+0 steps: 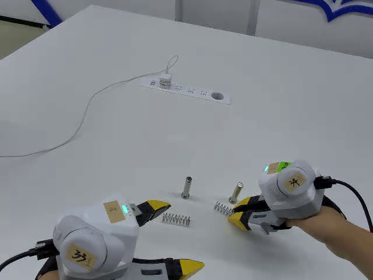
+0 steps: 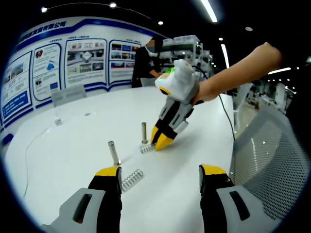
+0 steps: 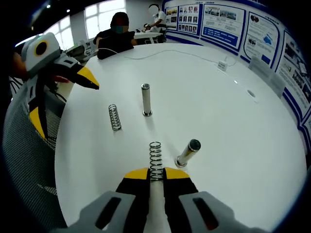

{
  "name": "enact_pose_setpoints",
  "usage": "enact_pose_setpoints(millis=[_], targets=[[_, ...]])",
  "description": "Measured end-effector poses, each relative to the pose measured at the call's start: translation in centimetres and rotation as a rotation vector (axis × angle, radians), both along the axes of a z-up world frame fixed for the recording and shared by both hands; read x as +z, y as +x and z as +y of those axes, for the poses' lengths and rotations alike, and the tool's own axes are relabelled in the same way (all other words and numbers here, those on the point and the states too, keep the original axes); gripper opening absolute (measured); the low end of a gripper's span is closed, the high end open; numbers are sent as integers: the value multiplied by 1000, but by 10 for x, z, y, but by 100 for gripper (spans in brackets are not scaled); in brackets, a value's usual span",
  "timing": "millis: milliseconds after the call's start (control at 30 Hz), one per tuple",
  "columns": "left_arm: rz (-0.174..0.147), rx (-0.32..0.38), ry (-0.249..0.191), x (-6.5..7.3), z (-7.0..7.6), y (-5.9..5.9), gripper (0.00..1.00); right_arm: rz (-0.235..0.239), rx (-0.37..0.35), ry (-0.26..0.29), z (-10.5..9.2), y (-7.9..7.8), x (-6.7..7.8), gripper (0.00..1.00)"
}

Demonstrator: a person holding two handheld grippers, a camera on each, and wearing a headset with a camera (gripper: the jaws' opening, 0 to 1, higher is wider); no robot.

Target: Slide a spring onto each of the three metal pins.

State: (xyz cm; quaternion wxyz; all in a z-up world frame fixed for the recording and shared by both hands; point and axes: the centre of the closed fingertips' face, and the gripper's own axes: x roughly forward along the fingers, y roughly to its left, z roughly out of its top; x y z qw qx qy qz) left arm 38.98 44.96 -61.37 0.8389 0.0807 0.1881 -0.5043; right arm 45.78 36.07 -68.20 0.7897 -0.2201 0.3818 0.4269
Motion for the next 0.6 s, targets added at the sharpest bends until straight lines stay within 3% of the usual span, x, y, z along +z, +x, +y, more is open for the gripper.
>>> enact_pose_setpoints(millis=[600], targets=[[-4, -24, 11, -1, -4, -5, 66, -6, -15, -6, 1, -3, 2, 11]])
